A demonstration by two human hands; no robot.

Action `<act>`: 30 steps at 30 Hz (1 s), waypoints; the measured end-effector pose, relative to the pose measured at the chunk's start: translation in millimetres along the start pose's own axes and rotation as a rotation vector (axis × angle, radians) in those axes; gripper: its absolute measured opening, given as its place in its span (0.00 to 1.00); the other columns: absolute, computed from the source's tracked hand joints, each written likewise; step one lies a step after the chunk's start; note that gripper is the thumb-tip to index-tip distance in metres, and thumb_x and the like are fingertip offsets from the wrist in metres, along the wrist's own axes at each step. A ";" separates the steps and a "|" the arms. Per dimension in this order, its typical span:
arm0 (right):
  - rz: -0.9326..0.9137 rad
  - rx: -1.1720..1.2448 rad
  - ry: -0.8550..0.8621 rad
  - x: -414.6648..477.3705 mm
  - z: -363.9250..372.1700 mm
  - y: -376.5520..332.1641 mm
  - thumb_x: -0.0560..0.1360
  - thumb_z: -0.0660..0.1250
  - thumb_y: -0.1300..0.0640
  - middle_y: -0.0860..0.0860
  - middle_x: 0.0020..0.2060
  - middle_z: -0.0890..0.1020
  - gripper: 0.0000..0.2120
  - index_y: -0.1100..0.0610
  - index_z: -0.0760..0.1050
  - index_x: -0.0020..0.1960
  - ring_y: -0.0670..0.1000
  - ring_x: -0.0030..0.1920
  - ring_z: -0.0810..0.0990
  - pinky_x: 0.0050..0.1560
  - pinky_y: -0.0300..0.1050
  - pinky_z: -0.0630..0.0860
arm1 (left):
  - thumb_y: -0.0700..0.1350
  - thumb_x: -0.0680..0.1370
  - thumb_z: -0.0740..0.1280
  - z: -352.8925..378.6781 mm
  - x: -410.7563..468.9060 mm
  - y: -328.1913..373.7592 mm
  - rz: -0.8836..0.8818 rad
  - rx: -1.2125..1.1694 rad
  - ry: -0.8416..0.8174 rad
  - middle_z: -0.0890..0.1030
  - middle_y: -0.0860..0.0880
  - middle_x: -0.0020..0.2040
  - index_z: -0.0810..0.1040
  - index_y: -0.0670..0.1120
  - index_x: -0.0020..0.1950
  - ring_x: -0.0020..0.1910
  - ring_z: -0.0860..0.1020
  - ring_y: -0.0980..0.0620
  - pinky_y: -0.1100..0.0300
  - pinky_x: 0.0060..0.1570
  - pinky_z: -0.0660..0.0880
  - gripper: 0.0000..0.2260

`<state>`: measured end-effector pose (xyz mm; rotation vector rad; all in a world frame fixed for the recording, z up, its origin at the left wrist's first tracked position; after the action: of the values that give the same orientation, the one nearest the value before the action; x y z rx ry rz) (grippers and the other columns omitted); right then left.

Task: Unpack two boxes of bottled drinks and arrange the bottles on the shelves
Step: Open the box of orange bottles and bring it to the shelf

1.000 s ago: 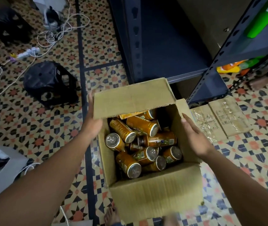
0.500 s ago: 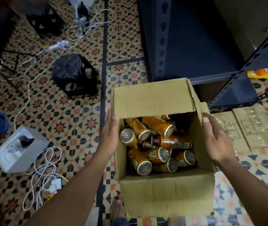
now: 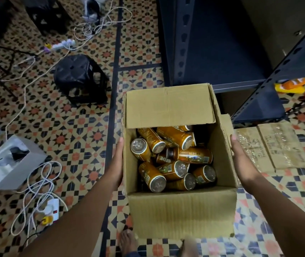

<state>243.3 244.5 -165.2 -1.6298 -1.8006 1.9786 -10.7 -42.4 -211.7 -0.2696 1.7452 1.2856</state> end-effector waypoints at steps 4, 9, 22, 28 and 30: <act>0.024 -0.082 0.070 -2.2 -6.8 11.5 0.61 0.52 0.12 0.46 0.81 0.60 0.52 0.32 0.53 0.80 0.55 0.80 0.59 0.79 0.62 0.56 | 0.85 0.56 0.63 6.0 4.4 10.3 0.045 0.004 -0.065 0.72 0.45 0.74 0.65 0.60 0.78 0.72 0.71 0.42 0.35 0.71 0.66 0.55; 0.023 -0.086 0.176 -16.7 -24.3 4.2 0.61 0.61 0.16 0.55 0.79 0.66 0.52 0.32 0.51 0.80 0.62 0.73 0.69 0.71 0.64 0.67 | 0.81 0.62 0.67 -7.5 -19.5 32.9 0.219 0.178 0.003 0.71 0.51 0.73 0.57 0.68 0.78 0.69 0.73 0.45 0.34 0.66 0.70 0.47; -0.026 -0.522 0.502 -59.0 -95.6 -74.5 0.63 0.72 0.23 0.61 0.64 0.79 0.49 0.55 0.68 0.71 0.66 0.62 0.79 0.61 0.63 0.75 | 0.64 0.62 0.81 -66.7 -89.6 102.7 0.316 0.392 0.465 0.75 0.50 0.66 0.60 0.54 0.75 0.63 0.75 0.46 0.42 0.62 0.75 0.49; -0.166 -0.462 0.331 -82.2 -81.8 -106.8 0.72 0.77 0.42 0.52 0.56 0.82 0.31 0.45 0.67 0.70 0.58 0.52 0.82 0.53 0.55 0.81 | 0.49 0.72 0.78 -61.6 -127.4 137.0 0.469 0.518 0.452 0.78 0.50 0.66 0.61 0.59 0.76 0.63 0.77 0.43 0.45 0.60 0.75 0.38; -0.188 -0.388 0.244 -85.8 -78.1 -111.5 0.75 0.76 0.47 0.50 0.58 0.81 0.33 0.43 0.65 0.74 0.55 0.52 0.82 0.55 0.58 0.82 | 0.46 0.74 0.77 -57.7 -134.2 144.9 0.538 0.524 0.395 0.78 0.53 0.65 0.61 0.62 0.77 0.63 0.76 0.46 0.45 0.61 0.74 0.37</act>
<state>268.3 286.8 -11.9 -1.6257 -2.2354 1.3500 -60.0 -72.4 -14.1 0.2891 2.5383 1.1186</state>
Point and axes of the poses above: each hand's wrist, its own x-axis towards the middle knuckle, its own z-axis out of the palm, y = z × x, the point moved 8 cm from there along x, towards the middle knuckle
